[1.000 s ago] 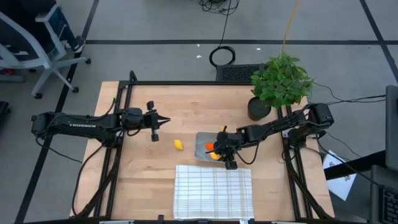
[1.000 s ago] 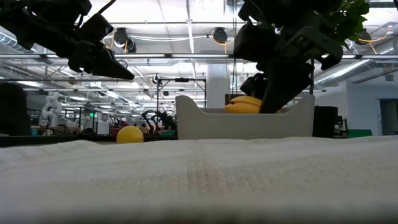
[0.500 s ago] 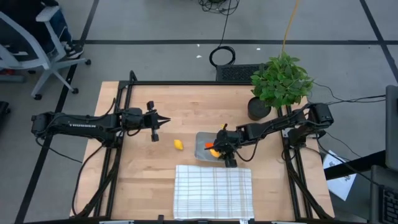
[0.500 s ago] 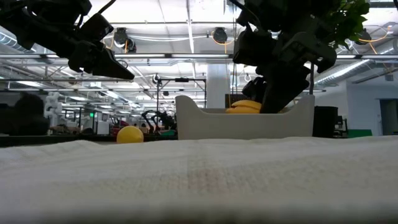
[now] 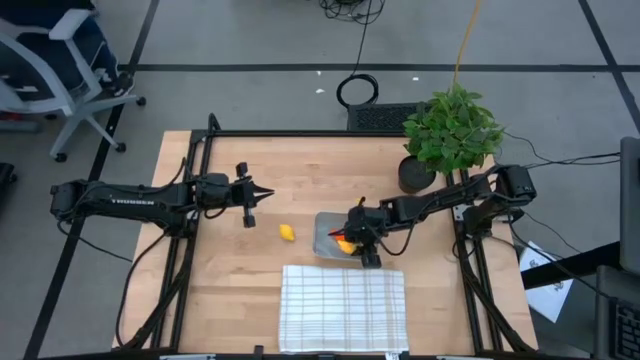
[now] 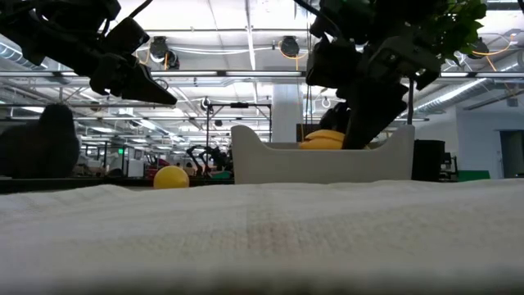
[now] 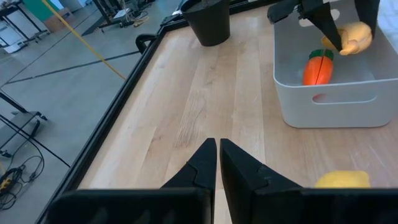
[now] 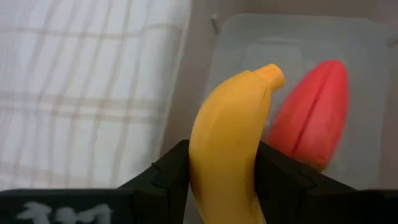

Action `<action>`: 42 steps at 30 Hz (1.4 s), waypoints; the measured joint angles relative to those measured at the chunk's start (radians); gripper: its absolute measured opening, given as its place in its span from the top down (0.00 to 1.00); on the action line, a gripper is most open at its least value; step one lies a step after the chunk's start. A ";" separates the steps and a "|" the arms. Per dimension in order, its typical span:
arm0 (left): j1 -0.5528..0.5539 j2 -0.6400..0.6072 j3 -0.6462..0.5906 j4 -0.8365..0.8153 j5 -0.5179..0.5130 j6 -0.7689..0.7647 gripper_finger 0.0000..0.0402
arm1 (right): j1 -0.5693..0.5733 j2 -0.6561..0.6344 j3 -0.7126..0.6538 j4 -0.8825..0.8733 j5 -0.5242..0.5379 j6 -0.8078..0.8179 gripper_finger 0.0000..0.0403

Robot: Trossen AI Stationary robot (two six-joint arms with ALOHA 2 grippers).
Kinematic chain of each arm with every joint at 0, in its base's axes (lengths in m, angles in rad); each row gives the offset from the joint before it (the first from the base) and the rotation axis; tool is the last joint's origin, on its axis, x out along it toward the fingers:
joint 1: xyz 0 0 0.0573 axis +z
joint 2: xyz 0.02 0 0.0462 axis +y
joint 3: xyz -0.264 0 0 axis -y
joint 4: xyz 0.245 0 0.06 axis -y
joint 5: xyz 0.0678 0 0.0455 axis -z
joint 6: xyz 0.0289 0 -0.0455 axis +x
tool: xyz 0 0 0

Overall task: Pick and placing Produce into tupperware
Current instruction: Put the banana into the bin, then put the lemon into the gray bin

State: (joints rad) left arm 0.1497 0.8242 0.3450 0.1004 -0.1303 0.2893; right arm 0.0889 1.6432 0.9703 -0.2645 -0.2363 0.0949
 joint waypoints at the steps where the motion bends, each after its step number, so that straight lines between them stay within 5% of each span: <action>1: 0.000 0.000 0.000 0.000 0.000 -0.001 0.94 | -0.003 0.000 0.000 0.004 -0.006 0.006 0.65; 31: 0.000 0.000 0.000 0.000 0.000 -0.007 0.94 | -0.005 0.002 0.001 -0.012 0.000 0.032 0.59; 36: 0.000 0.000 0.000 0.000 0.000 -0.007 0.94 | -0.005 -0.001 0.001 -0.035 -0.001 0.006 0.65; 42: 0.000 0.000 0.000 0.000 0.000 -0.007 0.94 | -0.005 -0.003 0.058 -0.147 0.000 -0.056 0.85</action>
State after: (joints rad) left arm 0.1501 0.8245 0.3450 0.1001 -0.1303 0.2825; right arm 0.0841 1.6402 1.0283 -0.4119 -0.2360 0.0390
